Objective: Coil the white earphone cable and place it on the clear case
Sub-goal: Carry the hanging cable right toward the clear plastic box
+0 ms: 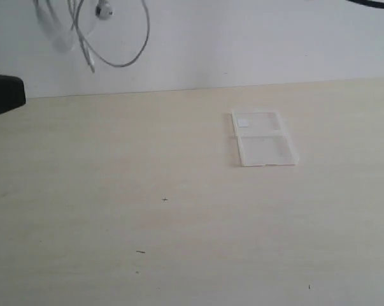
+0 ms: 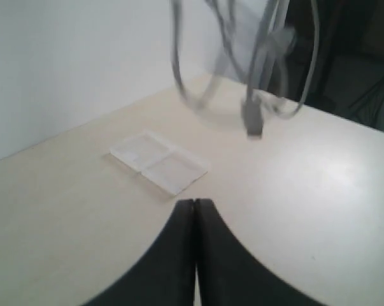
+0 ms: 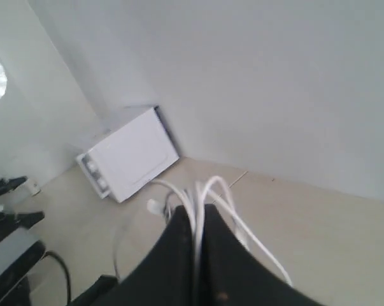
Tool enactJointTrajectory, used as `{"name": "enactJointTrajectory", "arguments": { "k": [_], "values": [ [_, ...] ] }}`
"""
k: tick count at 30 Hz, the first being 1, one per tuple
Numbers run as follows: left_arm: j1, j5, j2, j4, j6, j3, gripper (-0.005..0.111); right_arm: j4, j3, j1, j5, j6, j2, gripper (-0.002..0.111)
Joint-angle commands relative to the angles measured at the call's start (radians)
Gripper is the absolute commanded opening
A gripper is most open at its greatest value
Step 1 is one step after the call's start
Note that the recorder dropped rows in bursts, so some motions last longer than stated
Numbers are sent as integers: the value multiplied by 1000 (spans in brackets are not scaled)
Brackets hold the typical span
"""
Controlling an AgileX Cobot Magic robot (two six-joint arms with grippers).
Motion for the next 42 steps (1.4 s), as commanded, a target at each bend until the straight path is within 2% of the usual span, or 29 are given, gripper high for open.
{"name": "enactJointTrajectory", "arguments": {
  "k": [1, 10, 22, 26, 35, 42],
  "values": [
    [0, 28, 0, 24, -5, 5, 0, -40, 45, -82, -11, 23, -58, 0],
    [0, 37, 0, 24, -5, 5, 0, -151, 160, -232, 16, 50, -119, 0],
    [0, 57, 0, 24, -3, 5, 0, -690, 184, -412, 51, 438, -116, 0],
    [0, 57, 0, 24, -3, 5, 0, -794, 228, -459, 55, 466, -116, 0],
    [0, 57, 0, 24, -3, 5, 0, -912, 302, -513, 26, 493, -90, 0],
    [0, 57, 0, 24, -7, 5, 0, -1181, 283, -517, 93, 713, 14, 0]
  ]
}}
